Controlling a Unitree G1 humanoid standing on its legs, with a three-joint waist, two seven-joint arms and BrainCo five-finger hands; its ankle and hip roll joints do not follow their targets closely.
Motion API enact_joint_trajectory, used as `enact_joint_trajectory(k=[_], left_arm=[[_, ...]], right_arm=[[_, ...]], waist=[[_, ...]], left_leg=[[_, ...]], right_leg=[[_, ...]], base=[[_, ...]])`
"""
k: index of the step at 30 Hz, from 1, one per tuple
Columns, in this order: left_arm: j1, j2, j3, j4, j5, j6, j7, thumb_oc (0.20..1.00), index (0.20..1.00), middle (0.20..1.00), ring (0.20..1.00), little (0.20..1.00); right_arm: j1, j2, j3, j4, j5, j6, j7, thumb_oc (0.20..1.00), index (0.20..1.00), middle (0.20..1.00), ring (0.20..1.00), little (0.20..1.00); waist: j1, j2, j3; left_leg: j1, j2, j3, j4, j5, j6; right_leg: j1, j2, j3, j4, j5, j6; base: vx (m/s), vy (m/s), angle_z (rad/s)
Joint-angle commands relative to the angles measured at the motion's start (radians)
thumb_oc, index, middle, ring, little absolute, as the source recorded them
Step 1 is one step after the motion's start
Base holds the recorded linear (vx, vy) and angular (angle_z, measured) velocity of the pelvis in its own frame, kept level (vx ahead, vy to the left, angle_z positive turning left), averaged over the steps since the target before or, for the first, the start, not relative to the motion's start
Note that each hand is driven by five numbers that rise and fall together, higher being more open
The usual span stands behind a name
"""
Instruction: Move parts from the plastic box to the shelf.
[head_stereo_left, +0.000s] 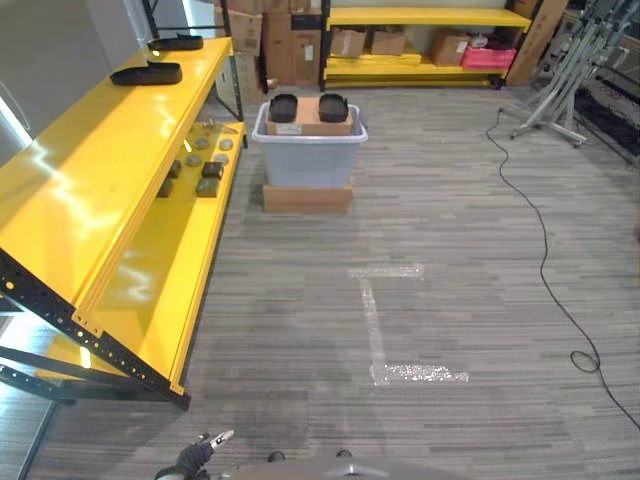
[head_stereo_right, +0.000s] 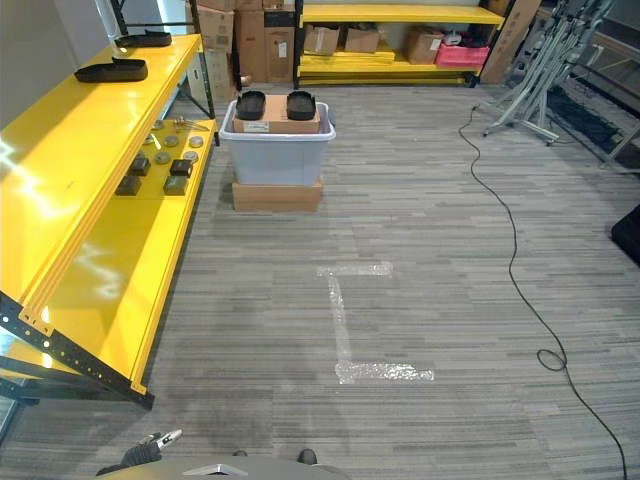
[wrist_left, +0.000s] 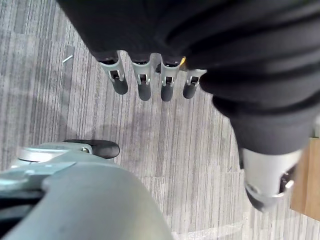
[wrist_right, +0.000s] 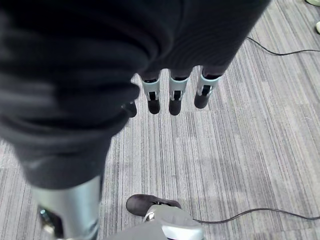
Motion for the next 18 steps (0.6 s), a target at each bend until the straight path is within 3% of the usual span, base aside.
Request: enact_joint_trajectory(k=[1,18], left_arm=[[-0.062,-0.017,0.008,0.053,0.020,-0.016,0.002,1.000,1.000,1.000,1.000,1.000],[-0.066,-0.015,-0.024,0.057,0.059,0.012,0.035,1.000,1.000,1.000,1.000,1.000]], right_arm=[[-0.040,-0.006,0.012,0.066,0.023,0.008,-0.018,1.000,1.000,1.000,1.000,1.000],[-0.063,-0.005,0.024,0.063,0.041,0.064,-0.014,1.000,1.000,1.000,1.000,1.000]], waist=[[0.021,0.002,0.006],[0.032,0.005,-0.001]], left_leg=[[-0.016,-0.026,0.009,0.004,-0.070,0.001],[-0.006,-0.032,0.010,0.008,-0.070,0.004]], right_leg=[[0.019,-0.035,-0.032,0.007,-0.052,0.081],[0.033,-0.043,-0.044,0.003,-0.049,0.081]], base=[[0.00,0.000,0.00],[0.01,0.007,0.03]])
